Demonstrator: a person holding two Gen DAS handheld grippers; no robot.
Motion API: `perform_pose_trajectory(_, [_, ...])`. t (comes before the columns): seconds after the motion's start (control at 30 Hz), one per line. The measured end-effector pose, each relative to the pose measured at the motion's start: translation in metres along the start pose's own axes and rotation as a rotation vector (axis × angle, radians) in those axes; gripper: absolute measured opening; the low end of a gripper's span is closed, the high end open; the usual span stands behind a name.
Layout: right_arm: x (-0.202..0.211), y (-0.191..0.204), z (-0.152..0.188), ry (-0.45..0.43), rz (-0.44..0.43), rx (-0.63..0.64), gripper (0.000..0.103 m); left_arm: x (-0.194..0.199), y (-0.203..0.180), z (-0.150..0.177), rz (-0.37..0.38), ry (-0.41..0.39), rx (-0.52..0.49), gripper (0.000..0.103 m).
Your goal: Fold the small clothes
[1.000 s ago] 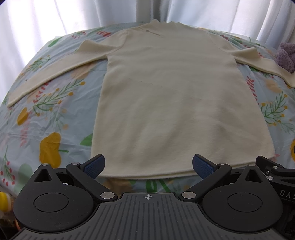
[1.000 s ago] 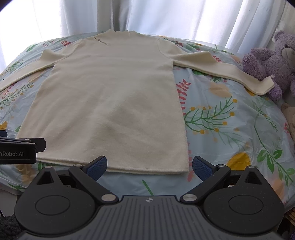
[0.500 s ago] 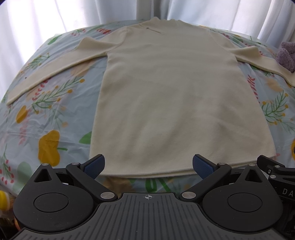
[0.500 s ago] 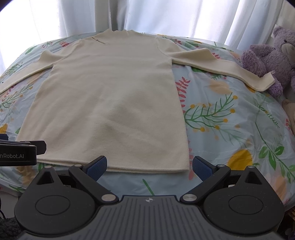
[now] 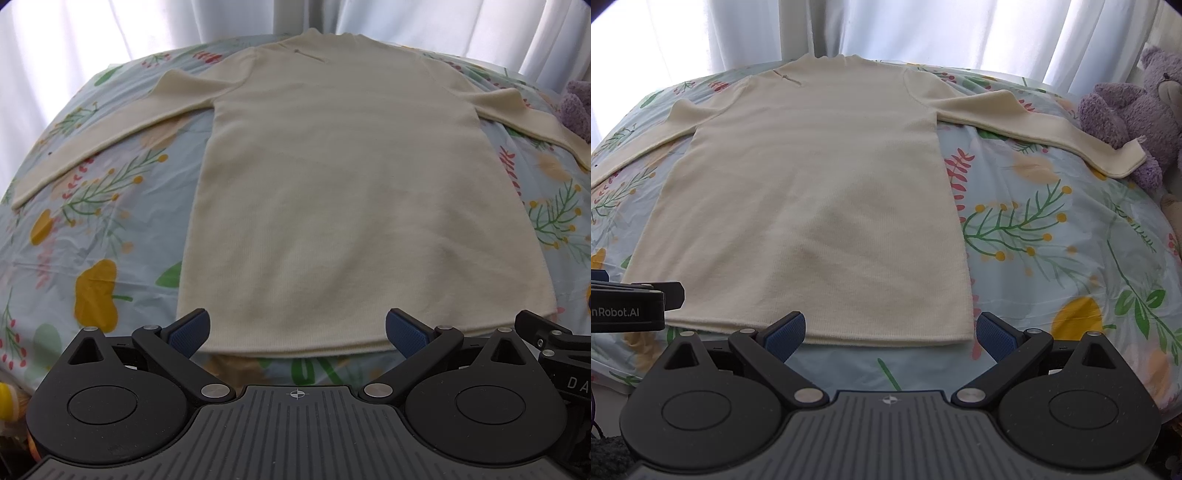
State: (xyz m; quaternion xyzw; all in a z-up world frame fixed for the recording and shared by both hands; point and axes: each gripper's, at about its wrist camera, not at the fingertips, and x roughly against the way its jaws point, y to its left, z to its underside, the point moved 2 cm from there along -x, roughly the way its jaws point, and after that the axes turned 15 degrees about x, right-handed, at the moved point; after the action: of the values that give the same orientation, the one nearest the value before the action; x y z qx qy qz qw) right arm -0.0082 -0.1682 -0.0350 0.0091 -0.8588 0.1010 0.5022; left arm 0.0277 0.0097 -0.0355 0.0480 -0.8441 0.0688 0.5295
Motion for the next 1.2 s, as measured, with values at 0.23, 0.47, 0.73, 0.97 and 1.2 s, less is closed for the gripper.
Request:
perform_pose_trajectory(0.23, [-0.001, -0.001, -0.001, 0.002, -0.004, -0.004, 0.099, -0.001, -0.001, -0.001, -0.002, 0.003, -0.001, 0.103])
perform_pose_trajectory(0.47, [-0.002, -0.001, -0.002, 0.001, -0.006, -0.004, 0.099, -0.002, -0.002, -0.002, 0.000, 0.005, -0.005, 0.103])
perform_pose_trajectory(0.73, [-0.005, -0.003, -0.001, -0.004, -0.033, -0.025, 0.099, -0.003, -0.004, -0.002, 0.000, 0.010, -0.013, 0.103])
perform_pose_trajectory(0.97, [-0.005, -0.008, 0.000, -0.015, -0.066, -0.046, 0.099, -0.008, -0.007, -0.001, 0.001, 0.024, -0.014, 0.103])
perform_pose_trajectory(1.2, [-0.010, -0.017, 0.001, -0.036, -0.145, -0.088, 0.099, -0.015, -0.011, -0.002, 0.007, 0.045, -0.015, 0.103])
